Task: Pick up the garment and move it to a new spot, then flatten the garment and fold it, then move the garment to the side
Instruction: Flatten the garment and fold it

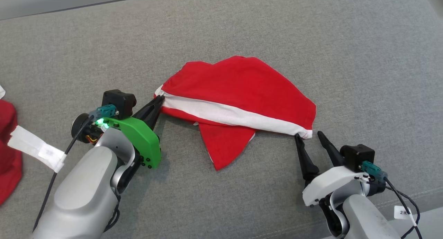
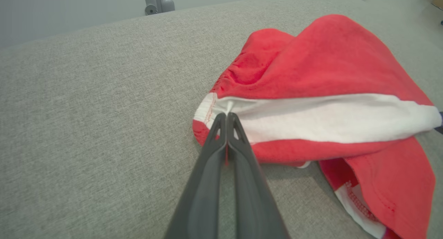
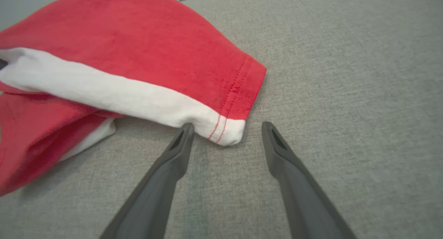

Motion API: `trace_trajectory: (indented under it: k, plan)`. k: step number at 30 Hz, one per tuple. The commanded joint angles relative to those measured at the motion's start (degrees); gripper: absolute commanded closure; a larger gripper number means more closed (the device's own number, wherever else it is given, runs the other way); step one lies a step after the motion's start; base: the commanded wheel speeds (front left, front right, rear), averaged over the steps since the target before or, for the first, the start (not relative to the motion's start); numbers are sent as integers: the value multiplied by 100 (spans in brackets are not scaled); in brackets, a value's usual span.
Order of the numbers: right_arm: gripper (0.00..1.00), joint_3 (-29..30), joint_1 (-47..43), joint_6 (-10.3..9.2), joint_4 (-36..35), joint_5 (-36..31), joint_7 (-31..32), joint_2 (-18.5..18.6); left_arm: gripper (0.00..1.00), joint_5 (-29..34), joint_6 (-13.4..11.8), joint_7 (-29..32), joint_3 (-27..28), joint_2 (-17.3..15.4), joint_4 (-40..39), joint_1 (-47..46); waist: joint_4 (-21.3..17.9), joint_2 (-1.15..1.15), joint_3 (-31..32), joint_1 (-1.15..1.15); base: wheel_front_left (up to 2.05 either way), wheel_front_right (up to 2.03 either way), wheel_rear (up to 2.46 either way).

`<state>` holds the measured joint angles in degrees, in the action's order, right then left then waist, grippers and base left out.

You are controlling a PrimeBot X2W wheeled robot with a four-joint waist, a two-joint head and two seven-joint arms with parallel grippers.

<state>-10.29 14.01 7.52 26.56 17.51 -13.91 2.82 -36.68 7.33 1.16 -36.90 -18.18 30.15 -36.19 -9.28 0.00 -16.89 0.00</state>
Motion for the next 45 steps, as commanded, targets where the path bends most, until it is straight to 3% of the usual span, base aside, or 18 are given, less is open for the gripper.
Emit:
trace_trajectory:
  k: [1,4,5,13,24,35,40,45]
  plan:
    - [0,-46,205,-6,357,82,-35,10,100,45,12,-61,-25,10,-14,-55,71,0,-20,0,0,0,0]
    - [92,-144,423,-5,765,179,-50,8,100,84,-4,-109,-70,32,-45,-81,140,0,-25,0,0,0,0]
    - [100,-178,458,-5,860,216,-52,6,100,101,-17,-155,-74,38,-64,-78,157,0,-23,0,0,0,0]
    - [100,-42,556,-4,669,166,-136,33,100,178,-245,-480,-5,-2,-348,96,217,0,-10,0,0,0,0]
    - [100,462,229,-5,-1673,-392,-137,417,100,315,-1023,-892,397,-320,-1902,498,384,0,239,0,0,0,0]
    - [100,924,944,-7,-3843,-850,532,891,100,761,-1783,-790,938,-753,-3980,-67,691,0,680,0,0,0,0]
    - [100,1124,1131,-7,-4495,-912,865,933,100,964,-2007,-547,1067,-883,-4682,-344,757,0,863,0,0,0,0]
    - [100,1199,1064,-7,-4652,-795,1070,898,100,973,-2126,-346,1074,-939,-5021,-273,762,0,939,0,0,0,0]
